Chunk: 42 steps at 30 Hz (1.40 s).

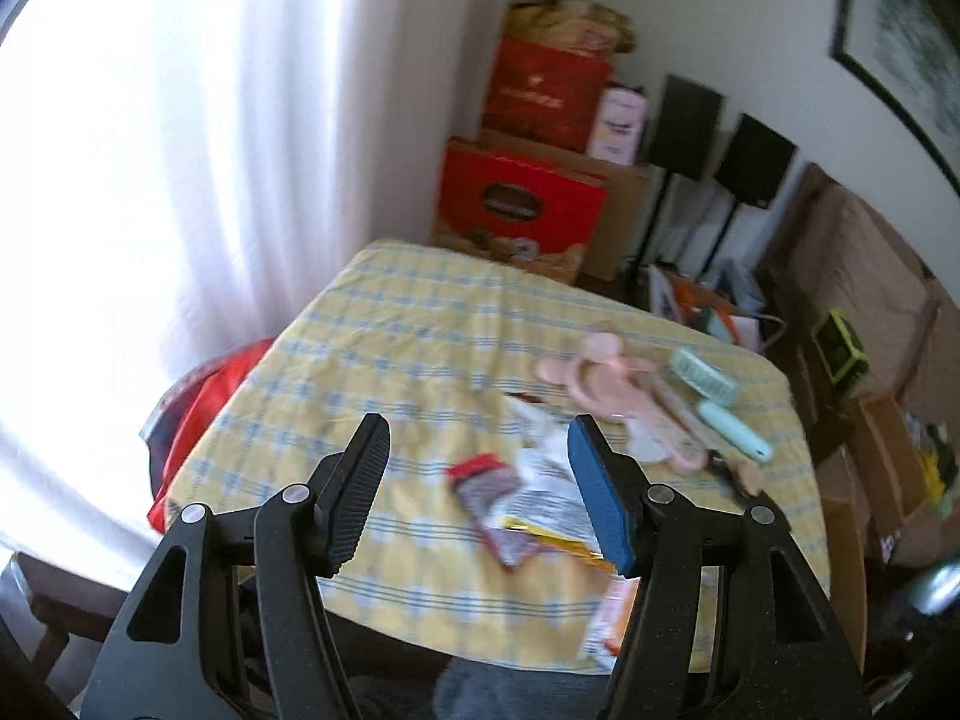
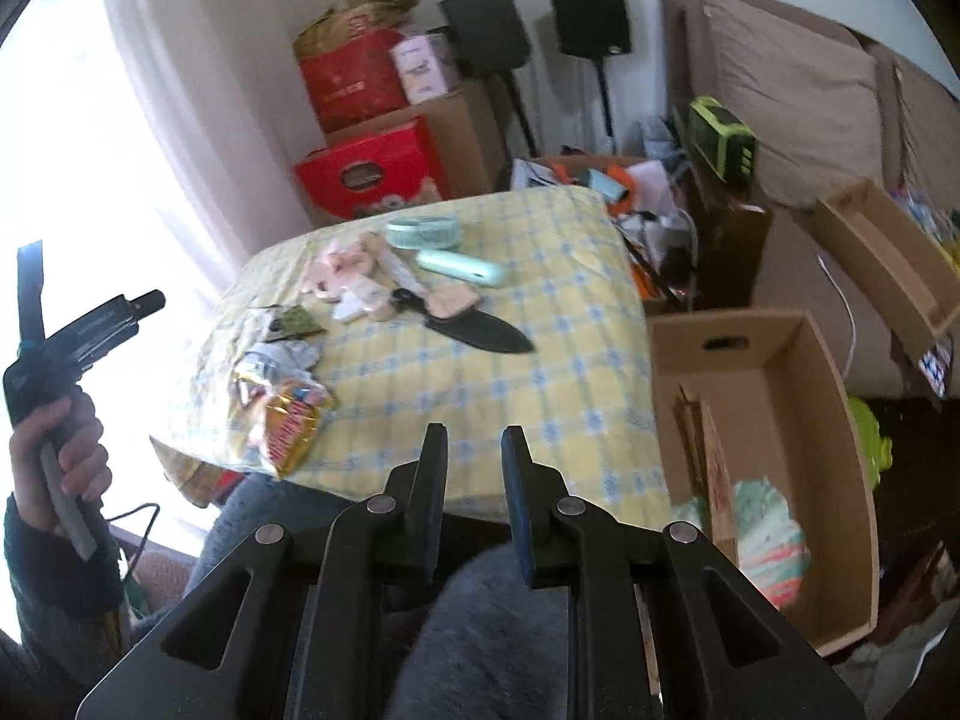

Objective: Organize objects
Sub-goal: 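Withdraw both tools from the box and turn toward the table, then grasp the orange-wrapped snack cake package with the right tool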

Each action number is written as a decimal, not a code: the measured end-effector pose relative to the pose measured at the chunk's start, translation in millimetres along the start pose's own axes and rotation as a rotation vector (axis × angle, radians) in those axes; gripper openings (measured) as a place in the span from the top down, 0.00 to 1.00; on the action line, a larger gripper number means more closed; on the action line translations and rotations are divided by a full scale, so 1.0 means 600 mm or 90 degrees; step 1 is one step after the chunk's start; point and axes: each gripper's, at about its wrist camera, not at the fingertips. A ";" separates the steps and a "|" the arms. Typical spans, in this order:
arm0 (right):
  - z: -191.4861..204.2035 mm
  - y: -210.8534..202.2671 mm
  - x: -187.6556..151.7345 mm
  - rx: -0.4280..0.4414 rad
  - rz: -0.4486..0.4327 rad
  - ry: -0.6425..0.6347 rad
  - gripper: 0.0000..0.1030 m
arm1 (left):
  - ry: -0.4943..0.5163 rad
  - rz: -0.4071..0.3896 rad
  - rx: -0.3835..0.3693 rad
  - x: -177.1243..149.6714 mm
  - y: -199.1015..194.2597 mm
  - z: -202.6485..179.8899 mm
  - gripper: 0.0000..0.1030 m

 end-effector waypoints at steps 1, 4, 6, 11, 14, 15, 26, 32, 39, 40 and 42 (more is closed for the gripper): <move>0.009 0.006 0.005 0.003 0.004 -0.007 0.81 | -0.008 0.003 0.004 0.004 0.005 0.010 0.43; 0.043 0.029 0.019 0.012 0.014 -0.023 0.78 | -0.028 0.014 0.006 0.009 0.021 0.034 0.43; 0.068 0.047 0.029 0.009 0.013 -0.026 0.77 | -0.030 0.024 0.004 0.008 0.032 0.041 0.43; 0.127 0.099 0.039 0.001 0.028 -0.045 0.66 | -0.025 0.023 -0.042 0.004 0.044 0.054 0.43; 0.153 0.124 0.040 -0.006 0.026 -0.048 0.53 | -0.014 0.020 -0.073 0.004 0.047 0.060 0.41; 0.162 0.135 0.040 -0.011 0.032 -0.045 0.45 | -0.014 0.022 -0.081 0.004 0.051 0.061 0.40; 0.228 0.214 0.039 -0.079 0.082 -0.090 0.18 | -0.037 0.070 -0.116 -0.004 0.082 0.079 0.40; 0.261 0.249 0.042 -0.092 0.087 -0.100 0.18 | -0.027 0.064 -0.149 -0.003 0.069 0.079 0.40; 0.258 0.271 0.033 -0.108 0.097 -0.092 0.18 | -0.031 0.071 -0.144 -0.003 0.068 0.081 0.40; 0.255 0.273 0.034 -0.104 0.098 -0.089 0.18 | -0.031 0.073 -0.144 -0.003 0.069 0.081 0.40; 0.250 0.275 0.034 -0.094 0.098 -0.087 0.19 | -0.028 0.076 -0.143 -0.003 0.069 0.080 0.40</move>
Point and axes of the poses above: each gripper's, at about its wrist camera, not at the fingertips, and y roughly the way its jaws point, z to its left, x to its top, and after that the axes turned 12 degrees about -y, right-handed
